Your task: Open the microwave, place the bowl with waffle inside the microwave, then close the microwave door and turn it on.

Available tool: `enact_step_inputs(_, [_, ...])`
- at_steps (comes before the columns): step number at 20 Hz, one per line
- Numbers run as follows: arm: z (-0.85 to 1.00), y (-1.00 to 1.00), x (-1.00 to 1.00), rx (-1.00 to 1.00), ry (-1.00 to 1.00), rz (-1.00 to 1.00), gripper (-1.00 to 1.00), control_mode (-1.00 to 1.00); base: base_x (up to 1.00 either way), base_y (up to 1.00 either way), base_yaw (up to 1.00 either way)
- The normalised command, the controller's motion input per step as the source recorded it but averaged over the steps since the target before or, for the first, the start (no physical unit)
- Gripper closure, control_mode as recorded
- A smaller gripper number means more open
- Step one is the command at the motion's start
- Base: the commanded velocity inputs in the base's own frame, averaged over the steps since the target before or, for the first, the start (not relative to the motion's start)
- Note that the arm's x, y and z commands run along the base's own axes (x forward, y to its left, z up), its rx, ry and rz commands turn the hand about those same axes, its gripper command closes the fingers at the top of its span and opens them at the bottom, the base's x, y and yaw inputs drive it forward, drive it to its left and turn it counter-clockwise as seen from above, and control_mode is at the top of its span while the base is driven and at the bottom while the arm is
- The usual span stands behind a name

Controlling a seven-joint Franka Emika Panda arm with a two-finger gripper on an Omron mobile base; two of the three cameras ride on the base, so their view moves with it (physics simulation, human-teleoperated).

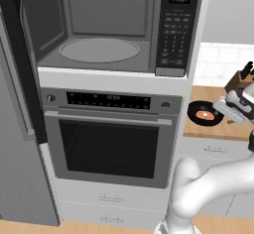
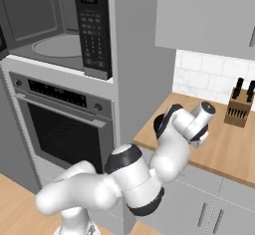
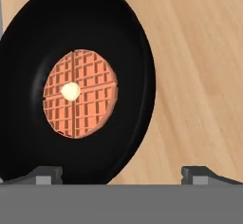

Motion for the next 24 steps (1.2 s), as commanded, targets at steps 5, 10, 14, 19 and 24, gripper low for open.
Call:
enact_step_inputs(5, [-0.17, -0.08, 0.32, 0.00, 0.06, -0.03, -1.00, -1.00, 0.00, 0.00, 0.00])
enact_step_inputs(10, [-0.26, -0.08, 0.05, 0.00, 0.04, -0.02, -1.00, -1.00, 0.00, 0.00, 0.00])
enact_step_inputs(14, [-0.29, 0.00, 0.05, 0.00, 0.06, -0.03, -1.00, -1.00, 0.00, 0.00, 0.00])
enact_step_inputs(19, [-0.26, 0.00, 0.08, 0.00, 0.07, -0.04, -1.00, -1.00, 0.00, 0.00, 0.00])
enact_step_inputs(24, [-0.17, 0.08, 0.04, -0.02, 0.05, -0.05, 1.00, -1.00, 0.00, 0.00, 0.00])
